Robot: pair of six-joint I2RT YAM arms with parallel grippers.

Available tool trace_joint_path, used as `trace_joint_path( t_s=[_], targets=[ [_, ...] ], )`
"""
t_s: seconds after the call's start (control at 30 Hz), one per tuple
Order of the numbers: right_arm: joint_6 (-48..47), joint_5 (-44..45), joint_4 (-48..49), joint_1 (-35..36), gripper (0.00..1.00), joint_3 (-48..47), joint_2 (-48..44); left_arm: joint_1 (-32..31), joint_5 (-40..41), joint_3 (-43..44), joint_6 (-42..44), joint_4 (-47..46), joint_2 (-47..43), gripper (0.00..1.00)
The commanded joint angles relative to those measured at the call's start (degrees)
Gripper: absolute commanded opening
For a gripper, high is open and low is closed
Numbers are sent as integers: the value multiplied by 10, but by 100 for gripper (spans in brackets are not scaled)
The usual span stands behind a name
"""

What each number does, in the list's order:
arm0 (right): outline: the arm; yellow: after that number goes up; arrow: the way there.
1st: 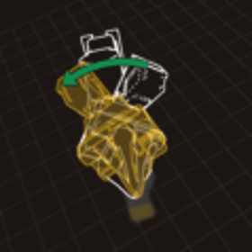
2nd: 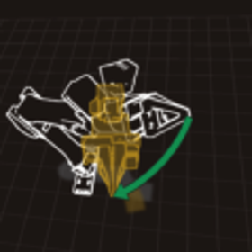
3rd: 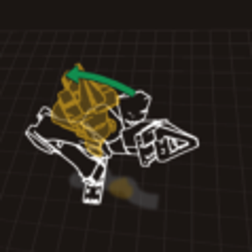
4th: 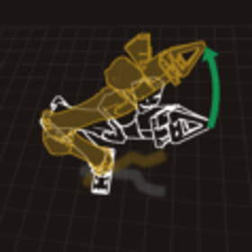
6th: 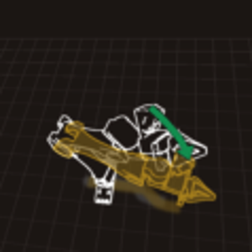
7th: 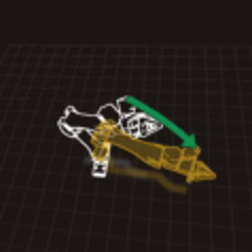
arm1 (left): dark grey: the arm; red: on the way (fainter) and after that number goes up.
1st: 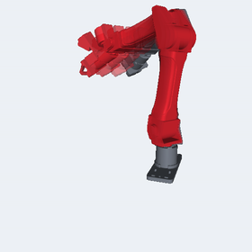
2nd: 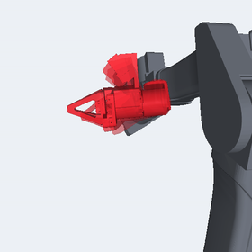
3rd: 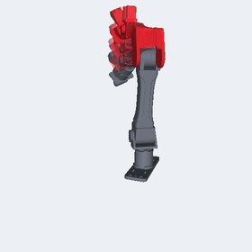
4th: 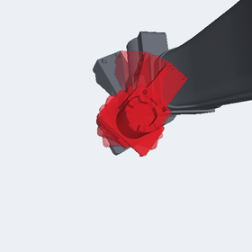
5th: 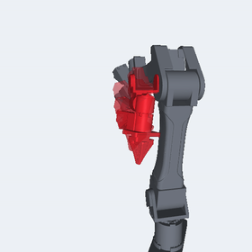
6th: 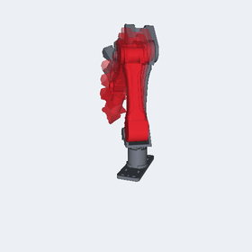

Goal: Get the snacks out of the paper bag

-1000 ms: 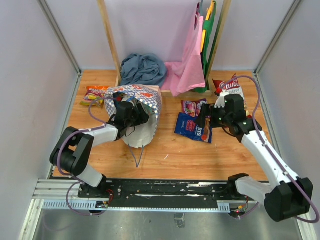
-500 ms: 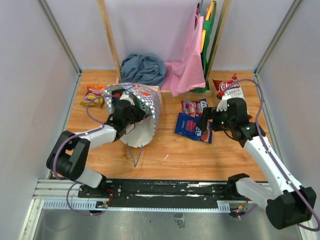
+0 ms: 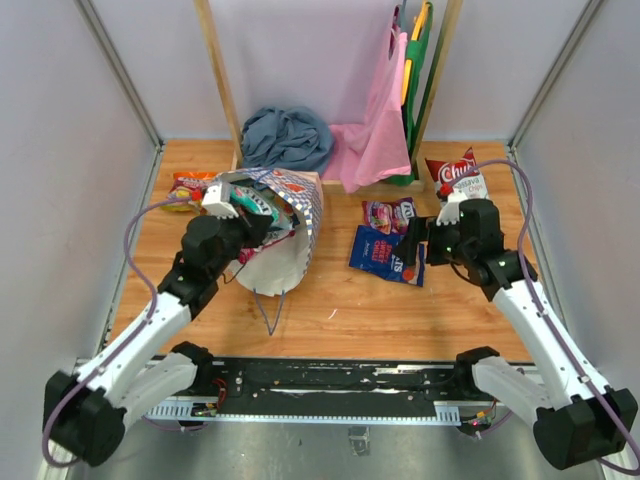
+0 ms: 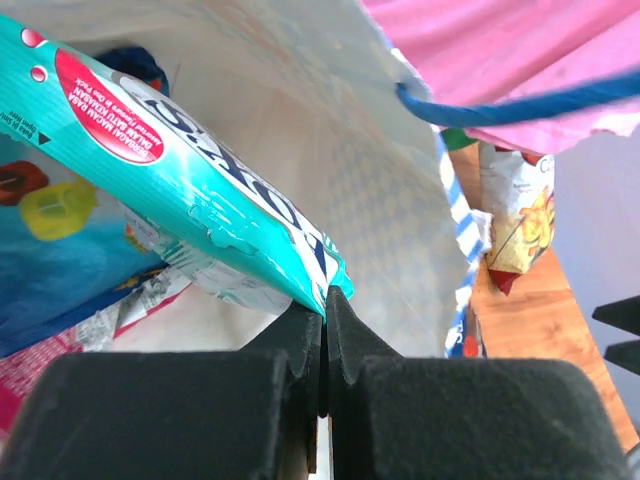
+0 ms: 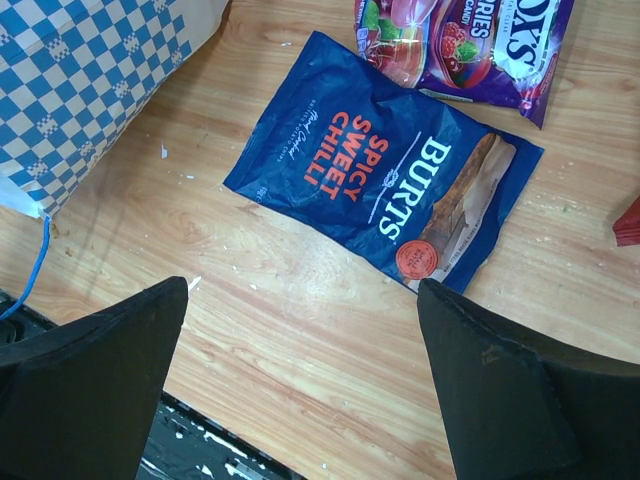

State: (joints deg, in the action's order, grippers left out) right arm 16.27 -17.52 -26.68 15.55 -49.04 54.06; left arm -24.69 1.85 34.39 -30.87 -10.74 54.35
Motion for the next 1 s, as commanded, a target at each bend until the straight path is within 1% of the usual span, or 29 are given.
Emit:
trace_joint_path(
  t_s=[0.0, 0.07, 0.17, 0.27, 0.4, 0.5, 0.57, 0.7, 0.8, 0.87, 0.97],
  targets=[
    [2, -8, -23, -9, 99, -2, -16, -3, 25, 10, 42, 117, -113, 1],
    [4, -10, -24, -9, 99, 0, -20, -3, 11, 25, 53, 171, -153, 1],
    [7, -13, -18, -9, 99, 11, -23, -3, -6, 54, 45, 249, -203, 0],
    [8, -20, -14, -9, 99, 19, -19, -3, 59, 92, 24, 334, -246, 1],
    [10, -31, -8, -10, 99, 26, -17, -3, 117, 136, 9, 395, -271, 1],
    [6, -35, -15, -9, 99, 27, -19, -3, 152, 155, 3, 415, -275, 1],
    [2, -35, -24, -9, 99, 26, -23, -3, 187, 164, 0, 417, -293, 1],
    [-8, -33, -39, -10, 98, 31, -34, -3, 266, 187, 24, 427, -321, 1],
    [-11, -38, -40, -9, 99, 36, -34, -3, 290, 201, 44, 431, -300, 0],
    [-9, -42, -38, -9, 99, 37, -33, -4, 284, 215, 56, 418, -283, 1],
    [-7, -46, -40, -10, 99, 38, -37, -3, 312, 248, 88, 396, -260, 1]
  ],
)
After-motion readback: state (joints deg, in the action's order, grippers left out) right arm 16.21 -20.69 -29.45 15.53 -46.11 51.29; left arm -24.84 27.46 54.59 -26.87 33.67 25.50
